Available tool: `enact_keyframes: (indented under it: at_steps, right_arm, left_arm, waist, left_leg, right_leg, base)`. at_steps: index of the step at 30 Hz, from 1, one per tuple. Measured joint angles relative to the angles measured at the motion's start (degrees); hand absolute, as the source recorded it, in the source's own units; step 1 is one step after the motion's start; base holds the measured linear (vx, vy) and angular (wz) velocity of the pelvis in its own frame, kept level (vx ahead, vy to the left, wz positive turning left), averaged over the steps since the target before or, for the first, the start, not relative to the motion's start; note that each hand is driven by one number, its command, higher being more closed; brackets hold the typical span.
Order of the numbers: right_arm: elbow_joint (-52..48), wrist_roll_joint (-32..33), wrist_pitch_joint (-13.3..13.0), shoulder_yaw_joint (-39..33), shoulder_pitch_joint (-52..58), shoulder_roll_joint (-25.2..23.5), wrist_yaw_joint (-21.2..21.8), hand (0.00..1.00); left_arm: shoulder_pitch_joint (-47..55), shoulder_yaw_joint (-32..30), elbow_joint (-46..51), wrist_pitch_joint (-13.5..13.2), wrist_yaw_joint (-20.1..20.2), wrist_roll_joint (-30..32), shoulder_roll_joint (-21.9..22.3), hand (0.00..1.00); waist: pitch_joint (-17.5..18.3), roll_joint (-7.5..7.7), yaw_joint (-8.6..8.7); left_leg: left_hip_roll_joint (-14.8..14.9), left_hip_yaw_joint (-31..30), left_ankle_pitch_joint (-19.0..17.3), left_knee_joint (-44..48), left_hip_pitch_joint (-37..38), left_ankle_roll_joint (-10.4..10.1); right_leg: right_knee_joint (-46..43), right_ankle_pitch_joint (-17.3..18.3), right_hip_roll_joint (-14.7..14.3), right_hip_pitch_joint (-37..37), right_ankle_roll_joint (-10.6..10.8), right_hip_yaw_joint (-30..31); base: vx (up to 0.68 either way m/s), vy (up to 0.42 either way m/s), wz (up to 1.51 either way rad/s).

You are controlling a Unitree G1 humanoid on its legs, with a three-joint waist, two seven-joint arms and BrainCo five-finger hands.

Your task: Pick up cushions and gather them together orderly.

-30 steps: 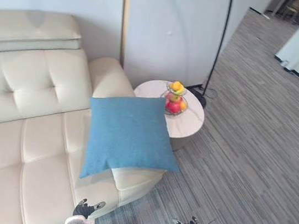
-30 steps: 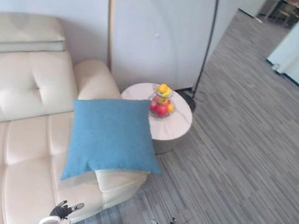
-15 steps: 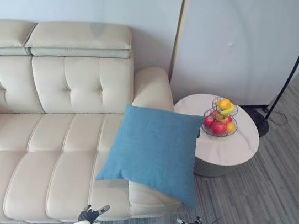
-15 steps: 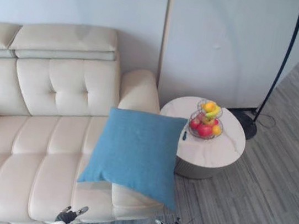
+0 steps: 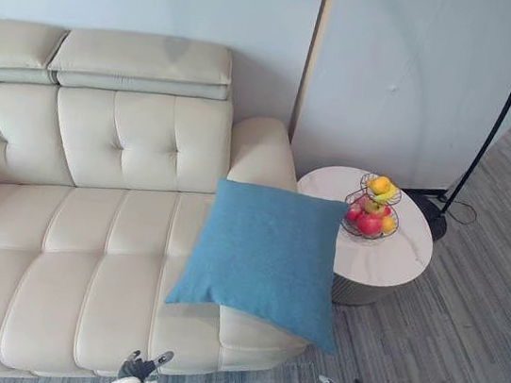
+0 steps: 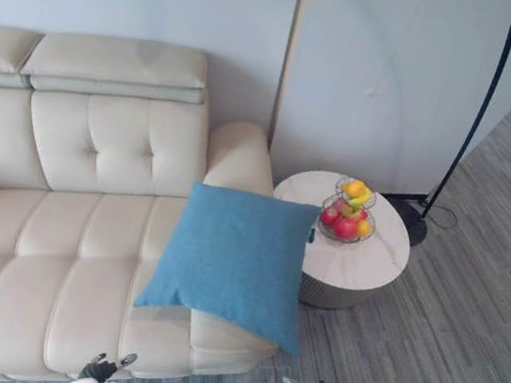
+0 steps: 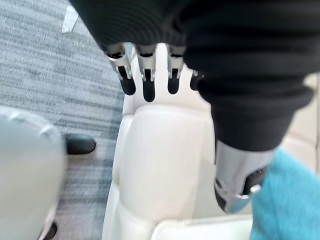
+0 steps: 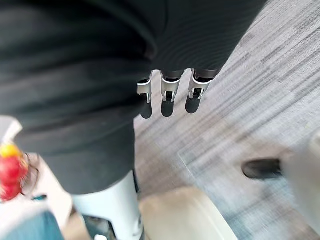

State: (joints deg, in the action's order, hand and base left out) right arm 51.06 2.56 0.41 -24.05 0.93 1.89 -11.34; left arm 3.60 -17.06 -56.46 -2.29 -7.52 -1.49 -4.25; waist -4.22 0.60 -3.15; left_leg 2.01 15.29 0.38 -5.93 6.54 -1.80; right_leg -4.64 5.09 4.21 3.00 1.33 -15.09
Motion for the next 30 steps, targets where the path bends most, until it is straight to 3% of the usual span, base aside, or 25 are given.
enact_keyframes:
  at_steps: [5, 9, 12, 14, 18, 20, 30]
  right_arm:
    - [-12.3, 0.0, -0.8, 2.0, -0.2, 5.0, -0.9, 0.0]
    - [-14.8, 0.1, -1.6, 3.0, -2.2, 7.0, -1.0, 0.0]
    - [-16.6, 1.3, -1.7, 4.8, -4.3, 7.5, -1.0, 0.0]
    - [-16.6, 1.9, -1.8, 5.3, -6.0, 7.5, -1.0, 0.0]
    - [-16.6, 2.2, -1.9, 8.7, -11.0, 8.3, -1.1, 0.0]
    - [-16.3, 2.5, -2.1, 11.4, -15.9, 8.4, -1.1, 0.0]
    - [-13.6, 4.4, -2.0, 16.6, -28.6, 8.9, -3.6, 0.0]
  left_arm:
    - [-0.1, 0.1, 6.4, -0.8, -0.1, -1.4, -5.6, 0.0]
    - [-0.3, 0.7, 9.9, -1.2, -0.1, -2.1, -7.7, 0.0]
    - [-1.4, 1.4, 12.9, -1.2, -0.3, -2.8, -9.1, 0.0]
    - [-2.4, 2.5, 13.2, -1.2, -0.7, -3.6, -10.0, 0.0]
    - [-8.0, 5.9, 14.4, -1.3, -1.4, -4.5, -11.7, 0.0]
    - [-13.3, 9.8, 15.2, -1.9, -1.6, -4.8, -12.9, 0.0]
    - [-32.7, 20.0, 11.1, -2.3, -2.7, -6.7, -12.7, 0.0]
  waist:
    - [0.0, -0.15, 0.22]
    - [0.2, -0.22, 0.46]
    - [-0.2, -0.44, 0.42]
    - [-0.4, -0.72, 0.36]
    - [-2.3, -1.23, 0.35]
    - [-5.0, -1.14, 0.23]
    - [-12.4, -0.72, 0.04]
  left_leg:
    - [0.0, -0.1, 0.0, -0.3, -0.6, -0.1]
    - [-0.1, -0.8, 0.0, -0.3, -2.7, -0.1]
    - [-0.5, -1.7, 0.6, 0.0, -4.9, -0.2]
    - [-0.7, -1.8, 1.2, 0.1, -5.6, 0.6]
    - [-0.9, -3.5, 1.3, 0.1, -7.3, 0.8]
    - [-0.8, -3.9, 1.4, 0.2, -9.2, 0.7]
    - [0.3, -3.9, 1.4, 5.7, -19.0, 0.8]
  right_leg:
    - [1.9, -0.2, -0.4, 0.1, 0.3, 0.4]
    - [3.2, -0.3, -0.8, -1.2, 0.3, 0.6]
    - [3.2, -2.2, -0.8, -3.1, -0.2, 1.1]
    - [3.9, -2.7, -0.8, -3.5, -0.3, 1.0]
    - [4.7, -2.9, -1.0, -4.3, -0.2, 0.4]
    - [4.7, -3.1, -1.3, -6.0, -0.5, 0.4]
    - [0.8, -4.0, -0.7, -15.4, -1.3, 3.7]
  base:
    - [-0.12, -0.009, 0.0]
    - [0.03, 0.011, 0.06]
    - [0.13, 0.024, 0.07]
    - [0.12, 0.009, -0.01]
    - [0.1, -0.005, 0.13]
    - [0.05, -0.004, 0.11]
    - [-0.01, 0.003, -0.05]
